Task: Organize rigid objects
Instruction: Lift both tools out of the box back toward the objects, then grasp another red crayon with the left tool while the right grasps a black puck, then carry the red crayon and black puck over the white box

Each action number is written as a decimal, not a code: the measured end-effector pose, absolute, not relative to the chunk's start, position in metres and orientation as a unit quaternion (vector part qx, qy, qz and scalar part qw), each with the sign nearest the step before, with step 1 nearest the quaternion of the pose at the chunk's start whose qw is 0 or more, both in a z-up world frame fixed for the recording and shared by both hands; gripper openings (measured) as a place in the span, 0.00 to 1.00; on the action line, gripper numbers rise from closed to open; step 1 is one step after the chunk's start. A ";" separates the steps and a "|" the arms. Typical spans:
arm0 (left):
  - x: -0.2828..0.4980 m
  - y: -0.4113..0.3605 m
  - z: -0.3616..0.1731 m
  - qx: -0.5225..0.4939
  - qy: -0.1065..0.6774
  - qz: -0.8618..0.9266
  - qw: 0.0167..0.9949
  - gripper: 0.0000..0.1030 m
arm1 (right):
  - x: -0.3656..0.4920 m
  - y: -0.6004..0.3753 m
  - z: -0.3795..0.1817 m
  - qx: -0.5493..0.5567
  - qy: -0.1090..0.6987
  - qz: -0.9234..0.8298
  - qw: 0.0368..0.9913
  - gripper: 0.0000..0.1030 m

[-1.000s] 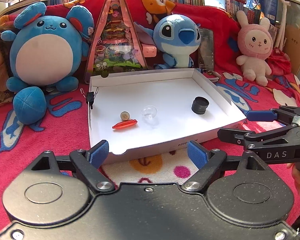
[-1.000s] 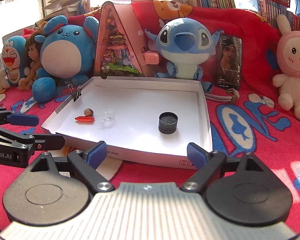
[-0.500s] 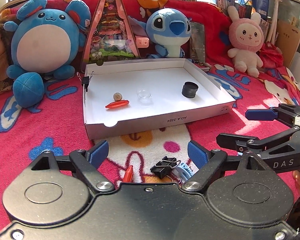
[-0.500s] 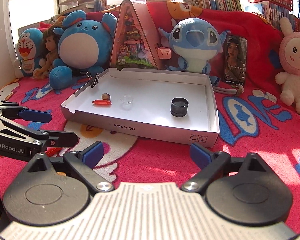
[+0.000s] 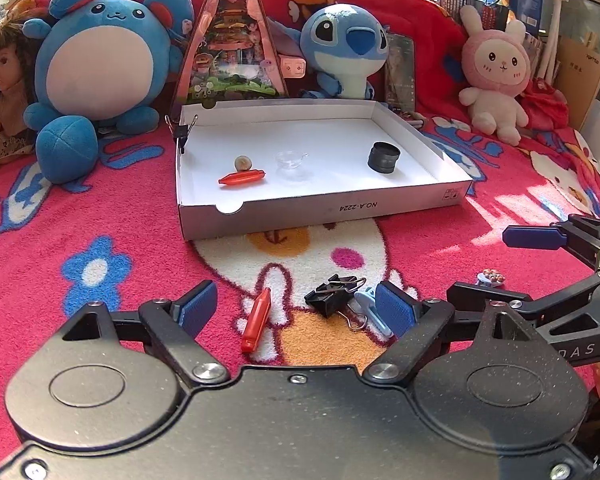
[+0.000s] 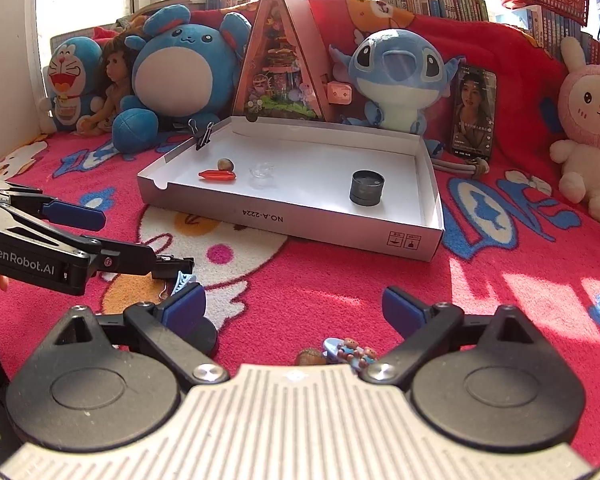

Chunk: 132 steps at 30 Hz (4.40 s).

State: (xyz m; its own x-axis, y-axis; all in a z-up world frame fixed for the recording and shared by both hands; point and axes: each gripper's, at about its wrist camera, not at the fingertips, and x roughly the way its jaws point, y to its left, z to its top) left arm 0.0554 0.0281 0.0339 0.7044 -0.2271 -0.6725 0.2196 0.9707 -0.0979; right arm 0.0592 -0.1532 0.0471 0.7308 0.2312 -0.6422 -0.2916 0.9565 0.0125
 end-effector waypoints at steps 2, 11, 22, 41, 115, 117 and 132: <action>0.053 0.030 0.032 -0.008 0.367 -0.121 0.922 0.83 | 0.056 -0.152 0.045 -0.047 0.339 0.143 0.929 0.97; 0.041 0.034 0.024 -0.018 0.381 -0.133 0.915 0.69 | 0.040 -0.147 0.036 -0.058 0.343 0.153 0.925 0.97; 0.040 0.031 0.025 -0.032 0.381 -0.142 0.913 0.27 | 0.026 -0.134 0.034 -0.050 0.320 0.186 0.928 0.89; 0.046 0.052 0.015 -0.011 0.376 -0.080 0.923 0.34 | 0.030 -0.120 0.022 -0.041 0.338 0.187 0.921 0.64; 0.111 0.030 0.058 -0.020 0.312 -0.037 0.949 0.40 | 0.094 -0.154 0.067 0.021 0.305 0.098 0.947 0.36; 0.117 0.030 0.058 -0.023 0.316 -0.034 0.948 0.40 | 0.101 -0.157 0.068 0.025 0.307 0.096 0.946 0.36; 0.172 0.025 0.037 -0.027 0.372 -0.039 0.927 0.40 | 0.204 -0.182 0.070 0.065 0.388 0.071 0.917 0.37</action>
